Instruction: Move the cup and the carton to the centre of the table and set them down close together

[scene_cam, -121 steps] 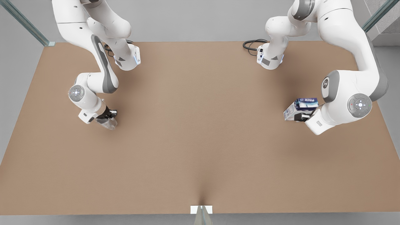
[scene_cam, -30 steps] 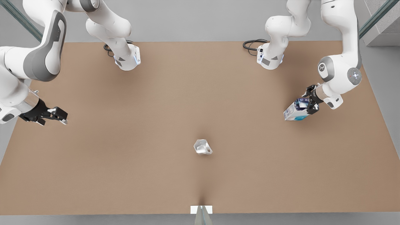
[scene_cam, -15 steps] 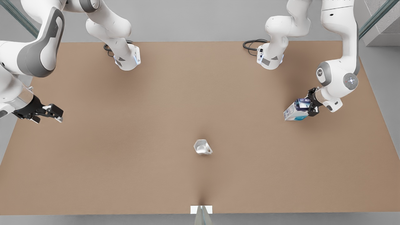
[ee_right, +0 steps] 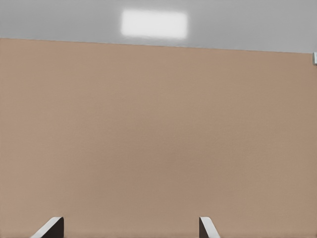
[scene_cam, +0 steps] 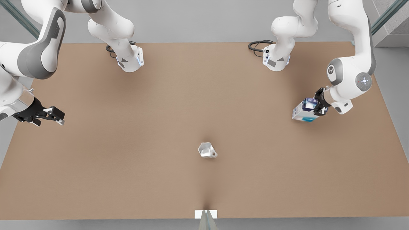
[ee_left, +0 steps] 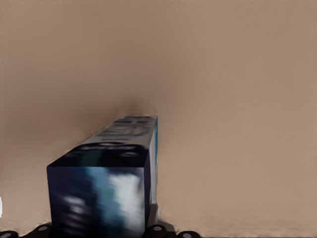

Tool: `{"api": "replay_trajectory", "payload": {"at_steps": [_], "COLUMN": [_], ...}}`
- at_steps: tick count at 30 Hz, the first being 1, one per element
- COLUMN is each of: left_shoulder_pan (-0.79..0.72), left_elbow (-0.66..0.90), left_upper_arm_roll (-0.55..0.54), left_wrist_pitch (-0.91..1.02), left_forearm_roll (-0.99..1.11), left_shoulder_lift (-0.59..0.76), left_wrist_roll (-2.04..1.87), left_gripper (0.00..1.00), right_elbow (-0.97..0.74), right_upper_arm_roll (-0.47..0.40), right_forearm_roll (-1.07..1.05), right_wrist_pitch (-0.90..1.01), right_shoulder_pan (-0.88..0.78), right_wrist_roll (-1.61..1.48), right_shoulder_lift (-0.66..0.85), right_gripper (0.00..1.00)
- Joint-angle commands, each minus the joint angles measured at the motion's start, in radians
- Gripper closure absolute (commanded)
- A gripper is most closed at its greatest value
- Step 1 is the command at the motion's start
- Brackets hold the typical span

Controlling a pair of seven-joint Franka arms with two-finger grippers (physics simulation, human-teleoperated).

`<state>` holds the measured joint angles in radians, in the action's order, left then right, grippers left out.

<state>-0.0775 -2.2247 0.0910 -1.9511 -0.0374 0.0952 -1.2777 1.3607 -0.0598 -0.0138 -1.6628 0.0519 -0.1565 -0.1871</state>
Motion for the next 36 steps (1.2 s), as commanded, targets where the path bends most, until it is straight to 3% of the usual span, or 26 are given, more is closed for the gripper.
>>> {"api": "replay_trajectory", "payload": {"at_steps": [1, 4, 7, 12, 17, 27, 28, 29, 36], "left_shoulder_pan": [-0.016, -0.022, -0.057, -0.222, -0.243, -0.268, -0.272, -0.272, -0.272], "left_elbow": [0.013, 0.168, 0.402, 0.652, 0.783, 0.81, 0.81, 0.81, 0.81], "left_upper_arm_roll": [-0.066, -0.369, -0.539, -0.537, -0.533, -0.527, -0.527, -0.527, -0.527], "left_wrist_pitch": [0.017, 0.026, 0.014, -0.048, -0.083, -0.117, -0.117, -0.118, -0.134], "left_forearm_roll": [-0.084, -0.157, -0.157, -0.099, 0.062, 0.129, 0.131, 0.134, 0.134], "left_shoulder_lift": [0.003, -0.087, -0.276, -0.492, -0.64, -0.718, -0.718, -0.718, -0.726], "left_wrist_roll": [-0.052, -0.439, -0.765, -0.92, -0.956, -0.973, -0.973, -0.971, -0.971], "left_gripper": [0.38, 0.38, 0.38, 0.38, 0.38, 0.37, 0.22, 0.0, 0.0], "right_elbow": [0.0, 0.002, 0.002, 0.0, 0.0, 0.0, 0.0, 0.0, 0.0], "right_upper_arm_roll": [0.0, 0.0, 0.0, 0.0, 0.0, 0.0, 0.0, 0.0, 0.0], "right_forearm_roll": [0.0, 0.0, 0.0, 0.0, 0.0, 0.0, 0.0, 0.0, 0.0], "right_wrist_pitch": [0.0, -0.002, 0.0, 0.002, -0.002, -0.002, -0.003, -0.002, -0.008], "right_shoulder_pan": [0.0, 0.0, 0.0, -0.004, -0.001, -0.003, -0.004, -0.004, -0.003], "right_wrist_roll": [0.0, 0.0, 0.0, 0.0, 0.0, 0.0, 0.0, 0.0, 0.0], "right_shoulder_lift": [0.0, 0.0, 0.0, 0.001, -0.002, -0.006, -0.006, -0.005, -0.008], "right_gripper": [0.0, 0.0, 0.0, 0.0, 0.0, 0.0, 0.0, 0.0, 0.0]}}
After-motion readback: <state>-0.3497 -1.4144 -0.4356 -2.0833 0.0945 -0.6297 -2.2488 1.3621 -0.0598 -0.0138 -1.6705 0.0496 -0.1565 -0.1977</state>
